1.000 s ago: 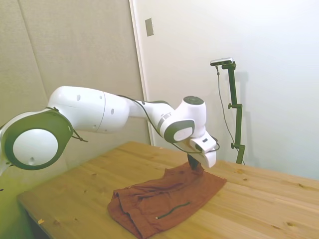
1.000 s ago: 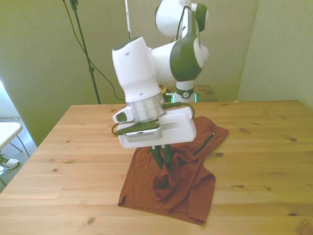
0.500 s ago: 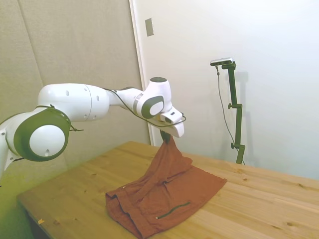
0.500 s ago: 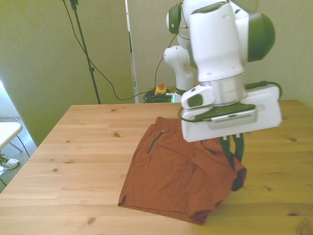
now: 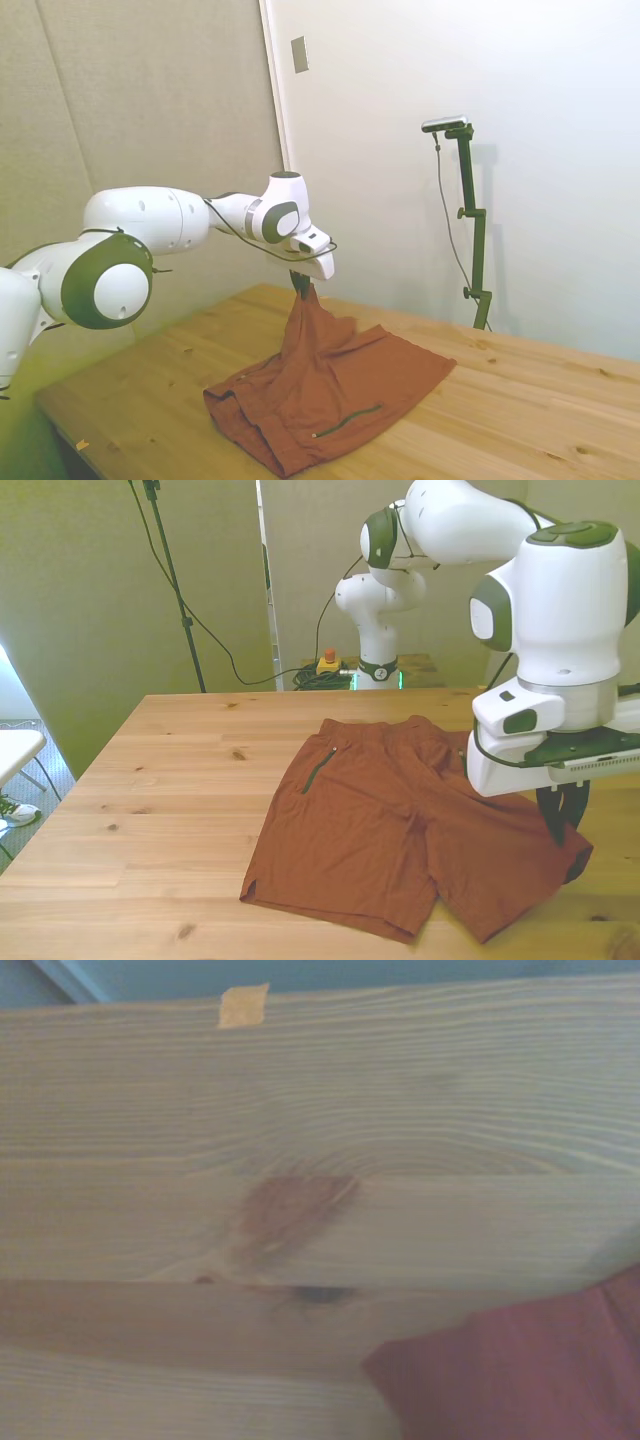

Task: Unfold the shorts

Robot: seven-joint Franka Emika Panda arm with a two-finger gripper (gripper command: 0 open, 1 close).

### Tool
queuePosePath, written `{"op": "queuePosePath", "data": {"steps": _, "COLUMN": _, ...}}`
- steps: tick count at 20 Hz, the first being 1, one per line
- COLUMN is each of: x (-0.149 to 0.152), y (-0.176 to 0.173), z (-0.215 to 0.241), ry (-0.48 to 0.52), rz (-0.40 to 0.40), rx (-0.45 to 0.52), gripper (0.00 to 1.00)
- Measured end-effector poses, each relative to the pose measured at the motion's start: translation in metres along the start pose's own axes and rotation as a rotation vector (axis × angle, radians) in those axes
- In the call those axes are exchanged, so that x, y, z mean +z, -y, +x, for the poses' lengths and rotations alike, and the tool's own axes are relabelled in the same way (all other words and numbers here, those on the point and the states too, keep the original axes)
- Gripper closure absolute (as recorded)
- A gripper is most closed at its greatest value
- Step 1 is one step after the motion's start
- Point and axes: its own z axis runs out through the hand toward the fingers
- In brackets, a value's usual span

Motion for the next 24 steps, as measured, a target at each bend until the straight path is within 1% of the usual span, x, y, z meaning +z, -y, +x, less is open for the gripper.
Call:
{"op": "queuePosePath", "data": {"steps": 4, "x": -0.018, "y": 0.017, "z": -0.017, "ry": -0.018, "rz": 0.018, "rx": -0.039, "gripper": 0.00}}
{"op": "queuePosePath", "data": {"steps": 5, "x": -0.024, "y": 0.018, "z": -0.020, "ry": -0.021, "rz": 0.020, "rx": -0.043, "gripper": 0.00}}
{"op": "queuePosePath", "data": {"steps": 7, "x": -0.035, "y": 0.013, "z": -0.019, "ry": -0.032, "rz": 0.000, "rx": -0.041, "gripper": 0.00}}
{"op": "queuePosePath", "data": {"steps": 9, "x": -0.041, "y": -0.008, "z": -0.014, "ry": -0.038, "rz": -0.044, "rx": -0.017, "gripper": 0.00}}
{"op": "queuePosePath", "data": {"steps": 12, "x": -0.047, "y": -0.045, "z": -0.013, "ry": -0.015, "rz": -0.114, "rx": 0.003, "gripper": 0.00}}
{"op": "queuePosePath", "data": {"steps": 16, "x": -0.068, "y": -0.080, "z": -0.032, "ry": -0.008, "rz": -0.162, "rx": -0.026, "gripper": 0.00}}
{"op": "queuePosePath", "data": {"steps": 21, "x": -0.114, "y": -0.121, "z": -0.074, "ry": 0.004, "rz": -0.154, "rx": -0.066, "gripper": 0.00}}
{"op": "queuePosePath", "data": {"steps": 24, "x": -0.143, "y": -0.151, "z": -0.103, "ry": -0.003, "rz": -0.138, "rx": -0.068, "gripper": 0.00}}
